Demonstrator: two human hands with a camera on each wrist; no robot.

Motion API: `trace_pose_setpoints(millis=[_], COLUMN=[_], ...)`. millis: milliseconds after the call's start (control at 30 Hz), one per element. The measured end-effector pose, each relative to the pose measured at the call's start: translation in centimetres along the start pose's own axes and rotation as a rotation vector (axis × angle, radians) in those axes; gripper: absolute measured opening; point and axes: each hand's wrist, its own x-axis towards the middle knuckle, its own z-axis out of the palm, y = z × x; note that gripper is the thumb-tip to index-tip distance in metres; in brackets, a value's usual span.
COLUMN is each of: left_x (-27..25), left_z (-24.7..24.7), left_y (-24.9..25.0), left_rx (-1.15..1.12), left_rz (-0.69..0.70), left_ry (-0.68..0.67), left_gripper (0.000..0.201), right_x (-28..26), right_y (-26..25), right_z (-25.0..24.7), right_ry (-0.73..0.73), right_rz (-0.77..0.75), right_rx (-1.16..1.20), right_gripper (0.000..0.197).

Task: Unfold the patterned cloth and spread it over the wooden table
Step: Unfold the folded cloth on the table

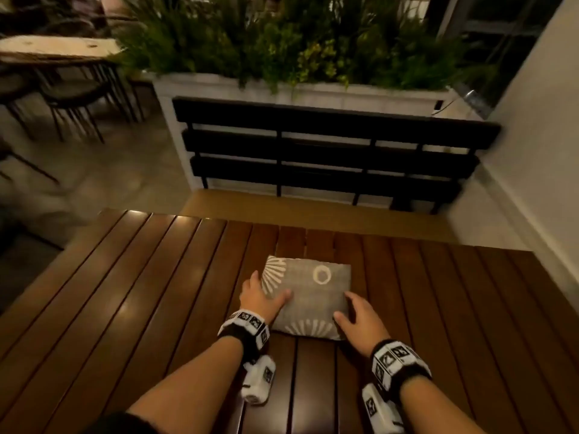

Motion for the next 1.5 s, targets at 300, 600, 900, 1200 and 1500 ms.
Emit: trace_pose_setpoints(millis=[300, 600, 900, 1200, 1500], left_x=[1.0, 1.6, -1.8, -6.6, -8.1], left_z=[0.1, -1.1, -2.5, 0.1, 1.1], left_y=[1.9, 4.7, 4.0, -2.2, -2.9], left_rx=[0.265, -0.172, -0.236, 0.475, 0.602], left_rz=[-0.073, 0.065, 0.367, 0.979, 0.834], left_ry=[-0.146, -0.357, -0.4, -0.453, -0.749], left_gripper=[0.105, 0.067, 0.039, 0.035, 0.087], right_x=[5.0, 5.0, 0.2, -4.7, -4.4], right_y=[0.7, 0.1, 1.0, 5.2, 3.2], right_z=[-1.0, -4.6, -6.4, -2.1, -2.2], right_ry=[-0.089, 0.03, -0.081, -0.369, -0.43], right_rz=[0.269, 0.224, -0.148, -0.633, -0.365], right_rx=[0.52, 0.5, 0.372, -0.648, -0.487], right_gripper=[0.081, 0.047, 0.051, 0.034, 0.059])
